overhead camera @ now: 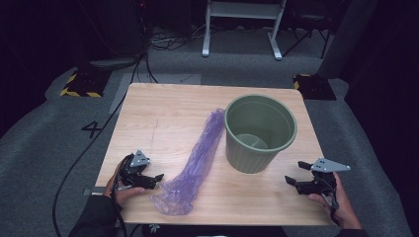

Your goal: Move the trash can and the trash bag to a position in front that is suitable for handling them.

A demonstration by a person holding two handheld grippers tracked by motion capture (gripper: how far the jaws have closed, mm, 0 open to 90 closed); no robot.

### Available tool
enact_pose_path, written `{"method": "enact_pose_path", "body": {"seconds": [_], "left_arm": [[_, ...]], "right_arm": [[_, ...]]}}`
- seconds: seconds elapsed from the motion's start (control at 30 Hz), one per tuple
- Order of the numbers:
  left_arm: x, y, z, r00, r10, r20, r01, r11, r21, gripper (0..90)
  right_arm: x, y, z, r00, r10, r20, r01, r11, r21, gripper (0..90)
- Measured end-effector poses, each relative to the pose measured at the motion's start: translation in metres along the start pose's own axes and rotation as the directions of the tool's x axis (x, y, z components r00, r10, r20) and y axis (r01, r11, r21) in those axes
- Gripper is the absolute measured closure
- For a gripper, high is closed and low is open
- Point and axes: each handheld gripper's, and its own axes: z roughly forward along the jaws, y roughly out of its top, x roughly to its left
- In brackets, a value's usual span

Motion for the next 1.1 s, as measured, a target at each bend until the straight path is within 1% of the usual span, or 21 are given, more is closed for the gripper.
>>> {"method": "enact_pose_path", "body": {"seconds": [0.03, 0.07, 0.1, 0.13, 0.2, 0.3, 0.53, 0.57, 0.77, 0.83, 0.93, 1.03, 1.1], "left_arm": [[0.000, 0.000, 0.000, 1.0000, 0.000, 0.000, 0.000, 1.0000, 0.000, 14.1], [0.000, 0.000, 0.000, 1.0000, 0.000, 0.000, 0.000, 1.0000, 0.000, 14.1], [0.000, 0.000, 0.000, 1.0000, 0.000, 0.000, 0.000, 1.0000, 0.000, 14.1], [0.000, 0.000, 0.000, 1.0000, 0.000, 0.000, 0.000, 1.0000, 0.000, 14.1], [0.000, 0.000, 0.000, 1.0000, 0.000, 0.000, 0.000, 1.0000, 0.000, 14.1], [0.000, 0.000, 0.000, 1.0000, 0.000, 0.000, 0.000, 1.0000, 0.000, 14.1], [0.000, 0.000, 0.000, 1.0000, 0.000, 0.000, 0.000, 1.0000, 0.001, 14.1], [0.000, 0.000, 0.000, 1.0000, 0.000, 0.000, 0.000, 1.0000, 0.000, 14.1], [0.000, 0.000, 0.000, 1.0000, -0.001, -0.002, 0.001, 1.0000, 0.000, 14.1], [0.000, 0.000, 0.000, 1.0000, -0.002, -0.003, 0.002, 1.0000, 0.000, 14.1], [-0.001, 0.000, 0.000, 0.9999, -0.007, -0.010, 0.007, 1.0000, 0.000, 14.1], [-0.002, 0.002, 0.001, 0.9996, -0.019, -0.023, 0.019, 0.9998, 0.002, 14.2], [-0.002, 0.003, 0.001, 0.9993, -0.029, -0.024, 0.029, 0.9996, 0.005, 15.5]], "right_arm": [[0.000, 0.000, 0.000, 1.0000, 0.000, 0.000, 0.000, 1.000, 0.000, 17.4], [0.003, 0.006, -0.004, 0.9999, -0.009, -0.005, 0.009, 1.000, -0.023, 17.7], [0.003, 0.006, -0.004, 0.9999, -0.009, -0.005, 0.009, 1.000, -0.023, 17.7], [0.004, 0.009, -0.005, 0.9999, -0.011, -0.010, 0.011, 0.999, -0.035, 17.7], [0.006, 0.015, -0.008, 0.9999, -0.017, 0.000, 0.017, 0.999, -0.048, 18.2], [0.007, 0.024, -0.013, 0.9997, -0.026, 0.003, 0.026, 0.997, -0.078, 19.0], [0.009, 0.041, -0.021, 0.9990, -0.044, -0.005, 0.043, 0.991, -0.124, 19.6], [0.009, 0.042, -0.021, 0.9988, -0.046, -0.014, 0.044, 0.990, -0.131, 19.6], [0.014, 0.046, -0.013, 0.9976, -0.059, -0.036, 0.054, 0.991, -0.121, 19.5], [0.016, 0.048, -0.012, 0.9964, -0.079, -0.031, 0.075, 0.991, -0.115, 19.3], [0.019, 0.052, -0.016, 0.9955, -0.085, -0.043, 0.079, 0.988, -0.133, 19.8], [0.020, 0.055, -0.018, 0.9941, -0.081, -0.072, 0.069, 0.986, -0.150, 19.8], [0.021, 0.057, -0.020, 0.9939, -0.081, -0.075, 0.069, 0.985, -0.155, 19.9]]}}
